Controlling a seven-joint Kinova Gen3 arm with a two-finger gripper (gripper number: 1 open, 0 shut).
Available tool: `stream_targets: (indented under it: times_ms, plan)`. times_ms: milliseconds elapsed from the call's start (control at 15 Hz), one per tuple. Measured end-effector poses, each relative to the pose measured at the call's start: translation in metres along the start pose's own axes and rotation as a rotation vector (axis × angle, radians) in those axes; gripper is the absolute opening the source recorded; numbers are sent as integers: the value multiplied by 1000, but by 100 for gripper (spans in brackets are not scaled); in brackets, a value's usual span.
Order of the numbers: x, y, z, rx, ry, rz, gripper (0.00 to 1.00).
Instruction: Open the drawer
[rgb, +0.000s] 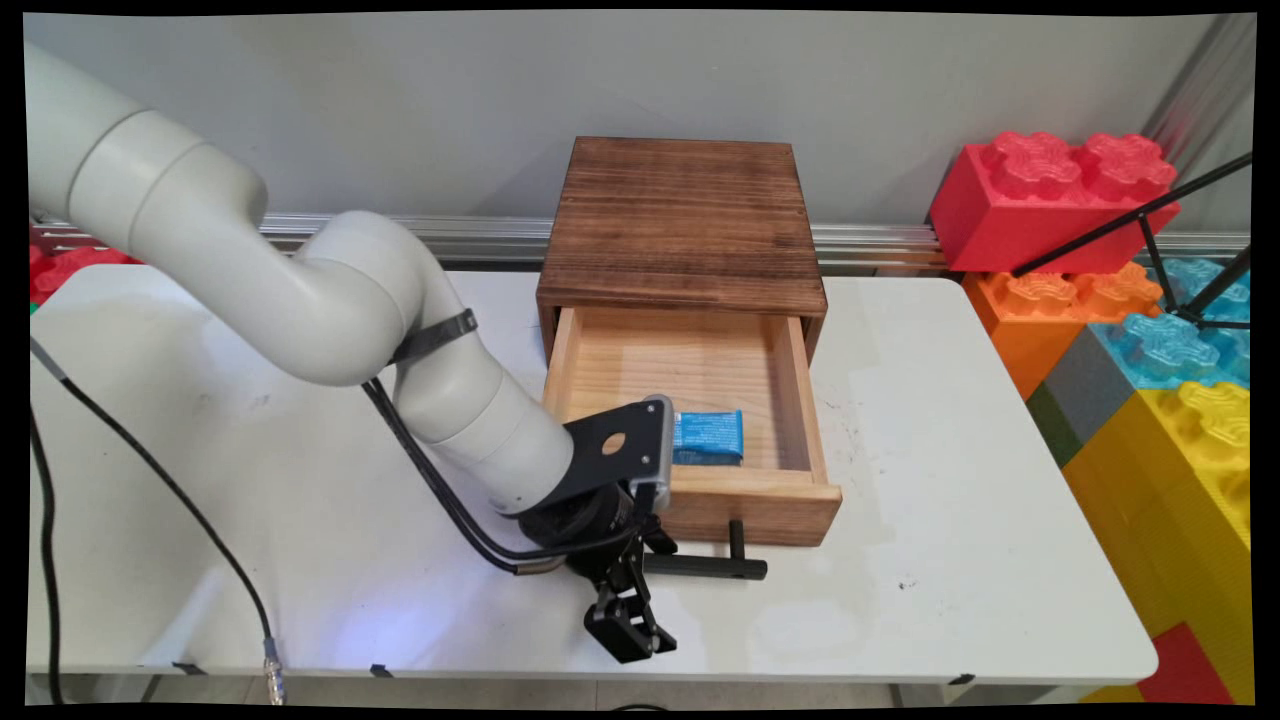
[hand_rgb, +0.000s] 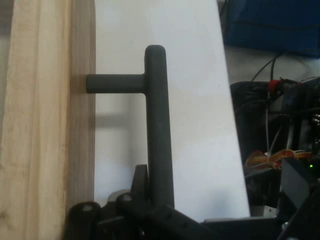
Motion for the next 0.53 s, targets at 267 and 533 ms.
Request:
stream_targets:
  times_ms: [267, 533]
  plan:
    - [-1, 7, -2, -5, 5, 1, 100]
    - [0, 11, -6, -4, 19, 6, 100]
